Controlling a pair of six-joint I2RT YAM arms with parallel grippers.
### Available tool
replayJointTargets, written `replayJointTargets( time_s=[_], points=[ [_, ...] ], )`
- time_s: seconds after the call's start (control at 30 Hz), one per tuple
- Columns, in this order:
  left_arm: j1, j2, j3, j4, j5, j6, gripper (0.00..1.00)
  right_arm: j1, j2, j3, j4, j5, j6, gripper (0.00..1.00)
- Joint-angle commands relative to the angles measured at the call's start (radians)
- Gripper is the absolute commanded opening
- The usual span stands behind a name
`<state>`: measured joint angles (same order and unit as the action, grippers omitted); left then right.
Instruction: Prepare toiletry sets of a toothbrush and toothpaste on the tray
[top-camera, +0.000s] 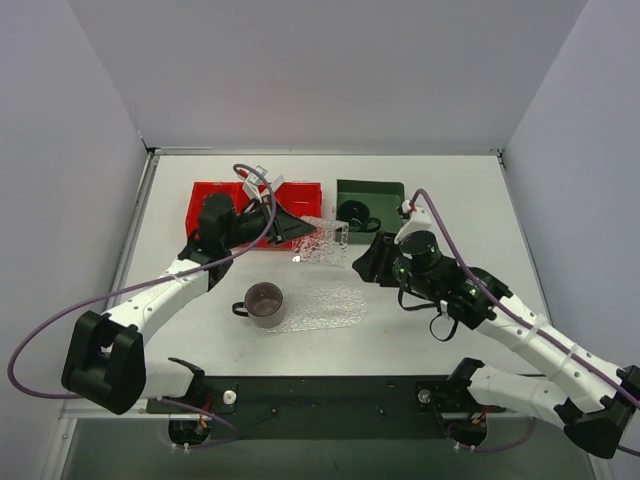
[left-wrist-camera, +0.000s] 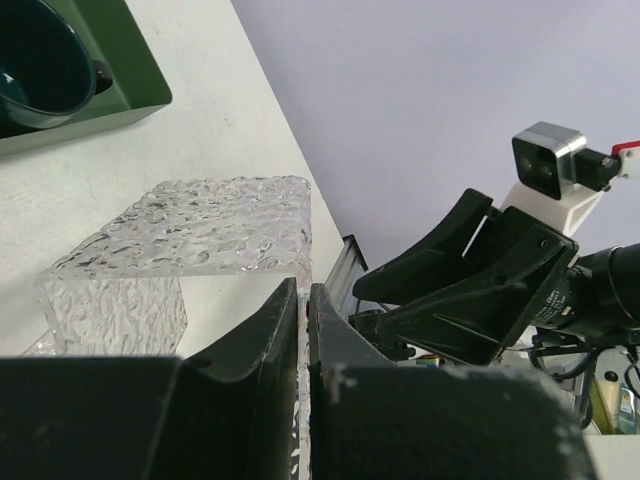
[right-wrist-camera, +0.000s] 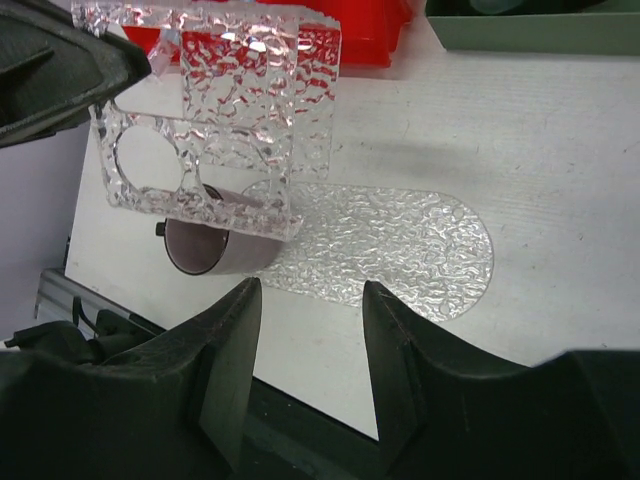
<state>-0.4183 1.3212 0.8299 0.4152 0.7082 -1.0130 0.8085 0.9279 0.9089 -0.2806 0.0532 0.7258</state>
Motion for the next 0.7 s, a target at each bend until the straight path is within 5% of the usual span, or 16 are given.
replayJointTargets(
  time_s=[0.0, 0.67],
  points=[
    [-0.013, -0.047, 0.04, -0.091, -0.05, 0.077, 0.0, 0.009, 0.093, 0.088, -0.042, 0.071, 0.011, 0.4],
    [-0.023, -0.04, 0.051, -0.107, -0.038, 0.083, 0.0, -0.04, 0.258, 0.099, 0.081, -0.101, 0.049, 0.38]
  ],
)
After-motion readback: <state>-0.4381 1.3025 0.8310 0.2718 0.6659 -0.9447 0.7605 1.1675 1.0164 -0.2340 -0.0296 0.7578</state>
